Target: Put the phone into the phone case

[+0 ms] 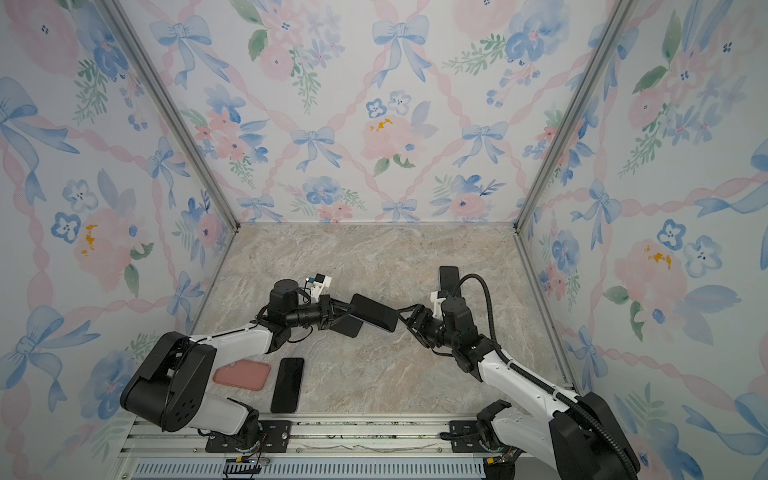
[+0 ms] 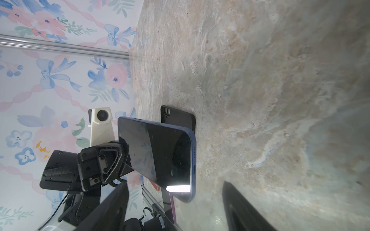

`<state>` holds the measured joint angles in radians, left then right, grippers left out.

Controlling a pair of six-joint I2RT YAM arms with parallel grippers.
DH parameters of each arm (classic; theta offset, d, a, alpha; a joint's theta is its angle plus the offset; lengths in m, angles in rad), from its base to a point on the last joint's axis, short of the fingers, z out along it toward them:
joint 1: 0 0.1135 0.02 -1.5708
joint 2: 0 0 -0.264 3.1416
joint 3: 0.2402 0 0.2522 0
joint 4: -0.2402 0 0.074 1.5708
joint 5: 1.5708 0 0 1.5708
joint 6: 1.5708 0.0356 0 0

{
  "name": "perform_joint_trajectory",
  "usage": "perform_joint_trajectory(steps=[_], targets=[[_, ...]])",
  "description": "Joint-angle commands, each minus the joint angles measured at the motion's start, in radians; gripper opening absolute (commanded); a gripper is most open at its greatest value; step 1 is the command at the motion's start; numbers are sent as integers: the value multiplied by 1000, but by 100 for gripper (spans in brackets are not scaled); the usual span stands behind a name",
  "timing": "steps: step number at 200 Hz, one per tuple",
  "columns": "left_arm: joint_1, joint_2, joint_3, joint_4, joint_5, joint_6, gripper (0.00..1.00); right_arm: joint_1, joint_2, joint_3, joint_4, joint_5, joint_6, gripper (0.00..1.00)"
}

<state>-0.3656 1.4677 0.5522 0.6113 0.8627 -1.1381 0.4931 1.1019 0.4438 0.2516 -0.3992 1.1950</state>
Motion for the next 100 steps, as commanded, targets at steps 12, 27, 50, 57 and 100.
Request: perform_joint_trajectory(steps=[12, 27, 50, 57, 100], targets=[[1, -7, 20, 122, 38, -62, 0, -9, 14, -22, 154, -40, 32, 73], [1, -4, 18, 152, 39, -87, 0, -9, 19, -23, 173, -36, 28, 72], [-8, 4, 11, 198, 42, -121, 0, -9, 48, -20, 216, -35, 29, 67], [-11, 11, 9, 213, 43, -132, 0, -9, 64, -19, 240, -40, 33, 64], [-15, 37, -3, 287, 43, -173, 0, -11, 147, -24, 395, -77, 75, 50]])
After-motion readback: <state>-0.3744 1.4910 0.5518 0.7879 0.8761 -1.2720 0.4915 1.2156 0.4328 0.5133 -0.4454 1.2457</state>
